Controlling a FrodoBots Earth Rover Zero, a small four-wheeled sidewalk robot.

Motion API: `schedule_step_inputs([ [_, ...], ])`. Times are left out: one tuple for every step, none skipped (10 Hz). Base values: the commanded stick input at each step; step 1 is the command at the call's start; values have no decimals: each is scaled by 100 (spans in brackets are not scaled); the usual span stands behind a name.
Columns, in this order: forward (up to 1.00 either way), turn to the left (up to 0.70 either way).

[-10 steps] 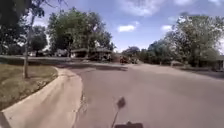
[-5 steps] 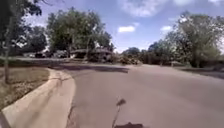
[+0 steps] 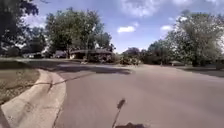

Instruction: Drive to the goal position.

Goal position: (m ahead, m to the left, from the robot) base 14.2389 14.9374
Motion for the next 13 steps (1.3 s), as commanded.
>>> schedule_step_inputs([
  [100,40],
  [100,40],
  [100,40],
  [100,7],
  [100,2],
  [100,0],
  [100,0],
  [100,0],
  [100,0],
  [100,0],
  [100,0],
  [100,1],
  [100,4],
])
